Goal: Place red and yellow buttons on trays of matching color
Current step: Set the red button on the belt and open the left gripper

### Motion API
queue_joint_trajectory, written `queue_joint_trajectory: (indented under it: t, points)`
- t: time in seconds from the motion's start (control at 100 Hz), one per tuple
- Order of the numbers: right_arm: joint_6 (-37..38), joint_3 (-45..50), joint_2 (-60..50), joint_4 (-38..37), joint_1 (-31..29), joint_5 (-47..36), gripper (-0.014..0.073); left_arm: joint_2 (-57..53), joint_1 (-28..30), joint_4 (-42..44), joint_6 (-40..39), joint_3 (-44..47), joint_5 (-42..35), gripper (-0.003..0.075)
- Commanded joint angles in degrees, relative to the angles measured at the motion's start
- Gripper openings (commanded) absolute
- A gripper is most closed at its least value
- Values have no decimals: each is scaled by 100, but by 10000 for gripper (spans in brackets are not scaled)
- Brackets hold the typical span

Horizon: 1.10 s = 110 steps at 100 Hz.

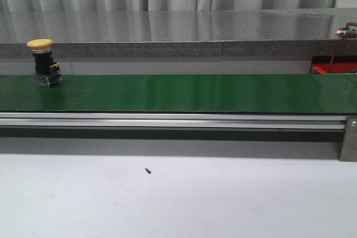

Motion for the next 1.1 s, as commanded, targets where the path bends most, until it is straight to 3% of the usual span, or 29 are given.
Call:
queue_joint_trajectory:
  t: [0.0,0.1,0.17,0.24,0.36,0.43,0.98,1.09]
  points:
    - [-47,-153,5,62,9,-392,-123,-101,-32,-79,3,-153,-296,118]
    - [-47,-153,5,62,9,-392,-123,-12,-32,-64,3,-153,-232,127]
    - [-47,-153,5,62,9,-392,-123,0,-32,-64,14,-153,-231,178]
    - [-47,-153,5,62,9,-392,-123,0,-32,-41,28,-164,-231,283]
    - [-47,-153,5,62,9,-392,-123,0,-32,-41,28,-164,-205,531]
    - [-47,-153,5,62,9,-392,-123,-25,-32,-41,41,-164,-173,610]
    - [-47,-153,5,62,9,-392,-123,-1102,-32,-361,459,-164,-81,616]
    - [-47,-153,5,62,9,-392,-123,-1376,-88,-629,888,-164,50,531]
